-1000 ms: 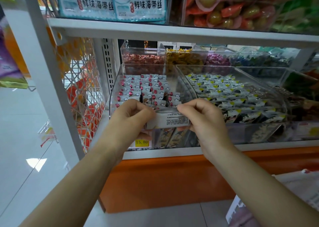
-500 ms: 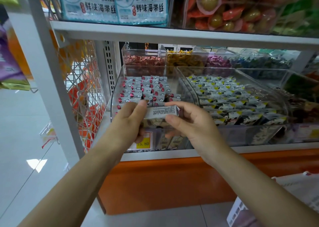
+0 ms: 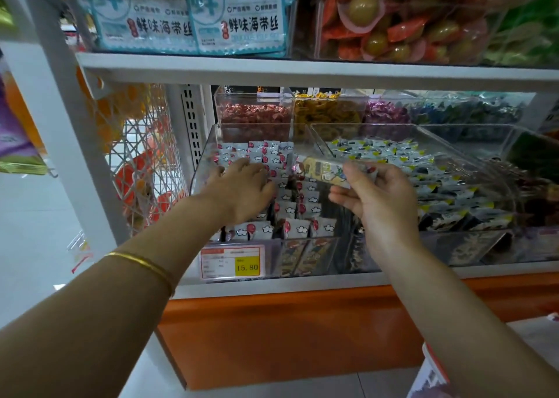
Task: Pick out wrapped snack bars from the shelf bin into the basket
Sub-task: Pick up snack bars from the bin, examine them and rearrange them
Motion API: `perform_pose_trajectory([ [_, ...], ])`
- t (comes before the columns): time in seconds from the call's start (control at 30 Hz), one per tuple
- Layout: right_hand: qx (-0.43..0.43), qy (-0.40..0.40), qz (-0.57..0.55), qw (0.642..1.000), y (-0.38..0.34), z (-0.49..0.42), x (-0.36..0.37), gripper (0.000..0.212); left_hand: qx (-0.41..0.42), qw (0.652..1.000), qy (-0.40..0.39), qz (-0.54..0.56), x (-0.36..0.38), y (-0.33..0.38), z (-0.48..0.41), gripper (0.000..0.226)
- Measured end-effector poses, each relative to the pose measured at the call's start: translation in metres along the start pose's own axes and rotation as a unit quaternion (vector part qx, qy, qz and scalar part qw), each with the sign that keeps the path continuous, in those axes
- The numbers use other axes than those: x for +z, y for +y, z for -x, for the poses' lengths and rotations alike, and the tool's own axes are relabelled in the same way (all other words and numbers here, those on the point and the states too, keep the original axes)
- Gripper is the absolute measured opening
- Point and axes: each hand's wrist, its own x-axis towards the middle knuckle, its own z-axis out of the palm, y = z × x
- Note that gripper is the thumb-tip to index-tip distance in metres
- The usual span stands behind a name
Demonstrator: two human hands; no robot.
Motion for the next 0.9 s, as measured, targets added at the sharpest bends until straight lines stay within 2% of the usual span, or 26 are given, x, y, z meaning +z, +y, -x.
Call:
perform_pose_trajectory([
  [0.1,-0.007,-0.005,0.008,1.0,0.0,-0.003,0.0,0.023,0.003,0.999,-0.043,-0.015,0.009,-0.003,-0.004,0.06],
  [0.2,-0.028,-0.025,0.056,0.998,-0.006,-0.01,0.004,0.02,0.012,1.0,-0.009,0.008,0.006,-0.004,0.004,0.062],
  [0.33,-0.087,-0.082,0.191,0.974,-0.009,-0.03,0.026,0.016,0.027,0.999,0.034,0.024,0.004,-0.003,0.026,0.058],
  [0.43,-0.14,-0.156,0.315,0.926,-0.006,-0.049,0.049,0.019,0.021,0.998,0.023,0.046,0.006,-0.002,0.036,0.051],
  [0.57,-0.202,-0.215,0.466,0.835,0.004,-0.073,0.08,0.024,0.03,0.999,0.003,0.043,0.002,0.002,0.039,0.055],
  [0.67,-0.203,-0.266,0.518,0.787,0.009,-0.083,0.098,0.022,0.035,0.999,0.025,0.027,0.002,0.003,0.047,0.056],
  [0.8,-0.192,-0.331,0.596,0.706,0.021,-0.085,0.107,0.045,0.012,0.989,0.116,-0.094,0.001,-0.001,0.063,0.076],
  [0.83,-0.185,-0.34,0.608,0.693,0.026,-0.084,0.106,0.045,-0.004,0.988,0.113,-0.103,0.002,-0.003,0.065,0.076],
  [0.9,-0.18,-0.36,0.641,0.654,0.035,-0.082,0.102,0.032,-0.028,0.989,0.096,-0.113,0.005,-0.006,0.067,0.072],
])
